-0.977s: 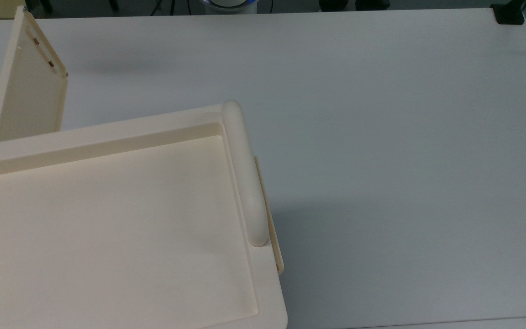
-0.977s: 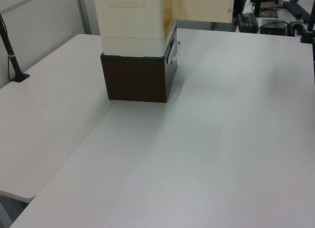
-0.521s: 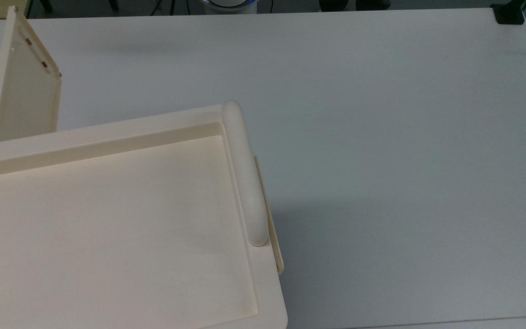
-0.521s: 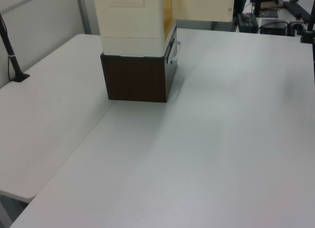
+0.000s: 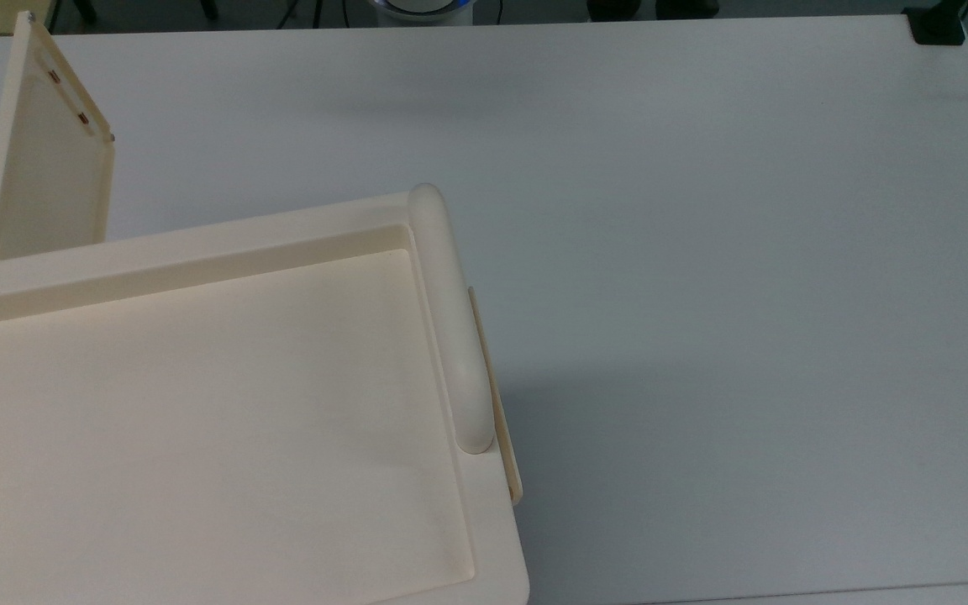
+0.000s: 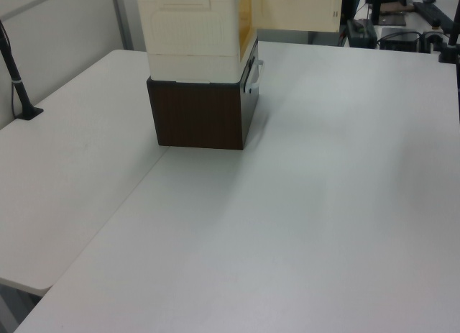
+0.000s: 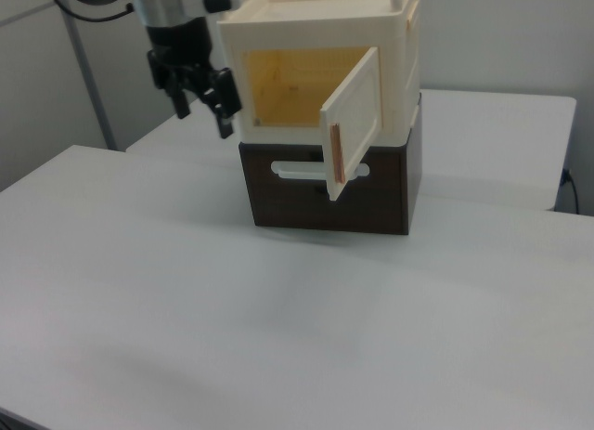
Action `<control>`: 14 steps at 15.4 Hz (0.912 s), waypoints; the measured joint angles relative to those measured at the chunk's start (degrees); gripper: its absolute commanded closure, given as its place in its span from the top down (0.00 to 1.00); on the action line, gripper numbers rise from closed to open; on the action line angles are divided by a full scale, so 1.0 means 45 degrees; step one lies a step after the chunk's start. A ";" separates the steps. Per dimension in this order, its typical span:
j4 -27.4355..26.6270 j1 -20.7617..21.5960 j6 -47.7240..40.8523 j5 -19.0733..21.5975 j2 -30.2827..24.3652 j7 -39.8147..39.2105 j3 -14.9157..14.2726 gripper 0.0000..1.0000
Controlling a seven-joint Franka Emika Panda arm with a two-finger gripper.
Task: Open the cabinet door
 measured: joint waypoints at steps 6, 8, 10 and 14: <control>-0.0302 0.1676 0.0125 -0.0004 0.0583 0.0507 -0.0065 1.00; -0.0303 0.1902 0.0181 -0.0199 0.0820 0.0507 -0.0142 1.00; -0.0303 0.1998 0.0190 -0.0526 0.0963 0.0493 -0.0229 1.00; -0.0288 0.2003 0.0191 -0.0652 0.0989 0.0020 -0.0284 1.00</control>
